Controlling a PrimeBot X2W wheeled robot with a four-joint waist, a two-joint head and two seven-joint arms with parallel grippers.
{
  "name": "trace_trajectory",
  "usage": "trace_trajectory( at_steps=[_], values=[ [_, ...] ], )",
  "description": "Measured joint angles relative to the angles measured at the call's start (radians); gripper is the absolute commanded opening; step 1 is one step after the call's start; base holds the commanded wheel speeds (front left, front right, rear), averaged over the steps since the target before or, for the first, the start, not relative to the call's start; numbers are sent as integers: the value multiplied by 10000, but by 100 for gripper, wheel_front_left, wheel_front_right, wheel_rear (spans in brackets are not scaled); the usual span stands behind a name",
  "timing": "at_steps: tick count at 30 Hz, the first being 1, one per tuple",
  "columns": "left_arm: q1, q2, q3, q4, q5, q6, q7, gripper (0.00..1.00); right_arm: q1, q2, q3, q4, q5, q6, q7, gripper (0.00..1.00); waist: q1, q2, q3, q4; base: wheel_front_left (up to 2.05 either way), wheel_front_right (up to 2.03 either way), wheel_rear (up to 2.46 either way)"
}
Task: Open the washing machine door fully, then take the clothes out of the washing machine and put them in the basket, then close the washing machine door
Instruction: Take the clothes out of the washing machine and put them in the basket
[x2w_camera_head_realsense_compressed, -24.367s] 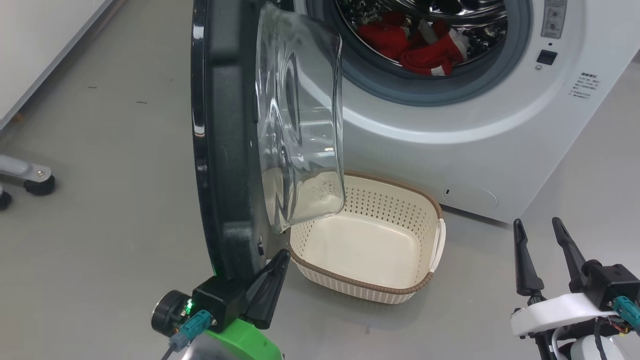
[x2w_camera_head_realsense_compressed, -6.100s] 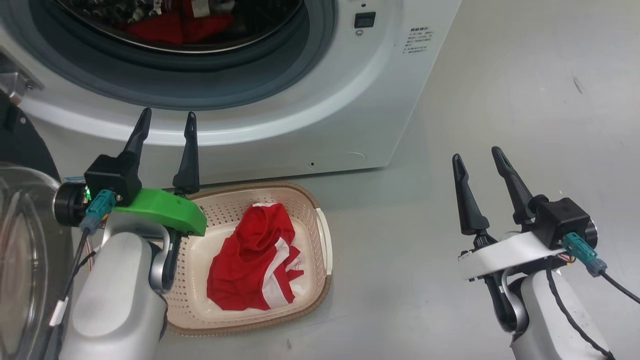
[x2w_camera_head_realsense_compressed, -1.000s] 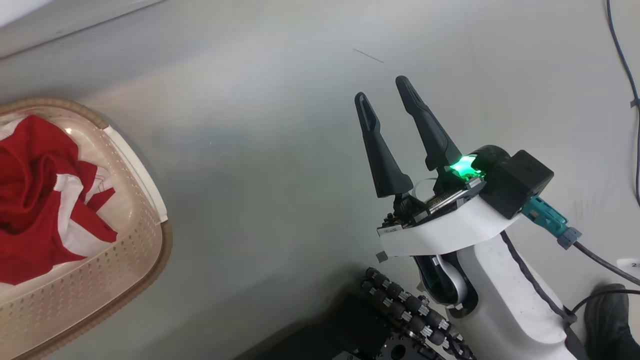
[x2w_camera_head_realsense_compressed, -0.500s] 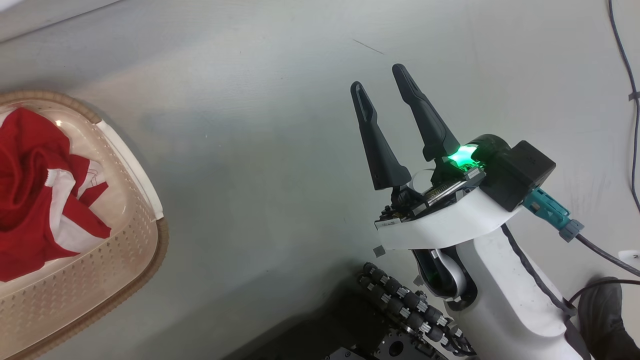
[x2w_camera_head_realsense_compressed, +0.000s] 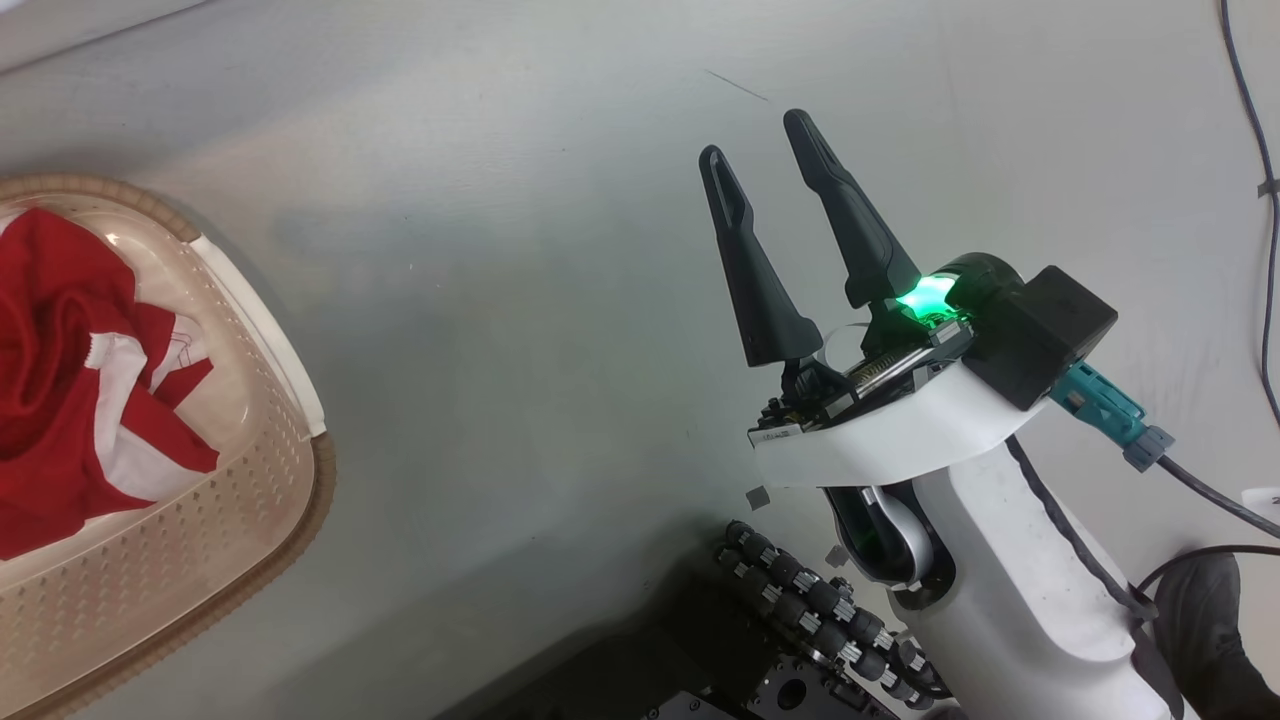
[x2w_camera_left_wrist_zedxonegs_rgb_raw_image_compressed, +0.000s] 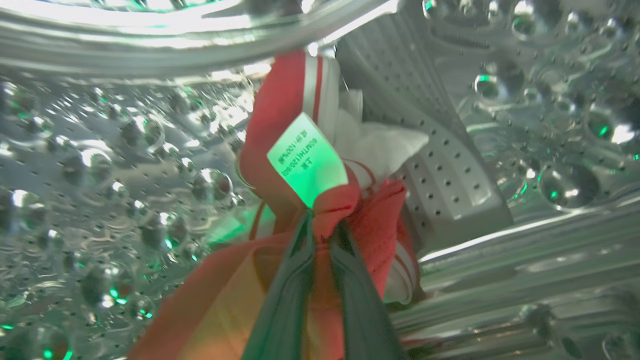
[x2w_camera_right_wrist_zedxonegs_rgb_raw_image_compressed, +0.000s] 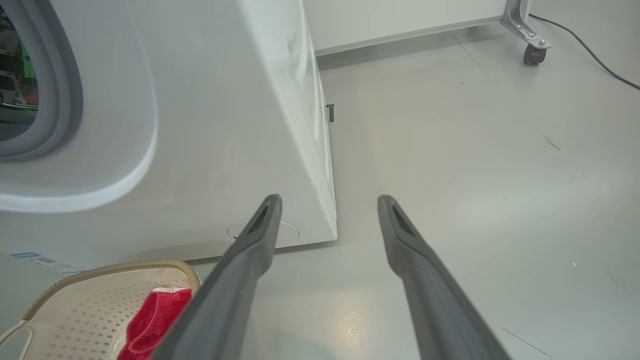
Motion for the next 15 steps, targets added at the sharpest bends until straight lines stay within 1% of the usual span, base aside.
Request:
trace_trajectory(
  at_steps=[4, 7, 12, 15],
  values=[
    [-126, -73, 8, -150, -4, 0, -439, 0, -92, 0, -19, 10, 2, 0, 0, 100, 0, 0, 20, 15, 0, 0, 0],
    [-123, -337, 4, -242, -36, 0, -834, 0, -169, -2, -113, 25, 0, 0, 0, 100, 0, 0, -5, 101, 0, 0, 0],
    [-91, -527, 104, -489, -178, 0, -1714, 0, -182, -4, -259, 115, -58, 0, 0, 100, -1, 0, -85, 297, 0, 0, 0],
    [65, -673, 151, -642, -286, 77, -2288, 0, -203, -6, -307, 205, -115, 0, 0, 100, -1, 0, -144, 448, 0, 0, 0]
  ],
)
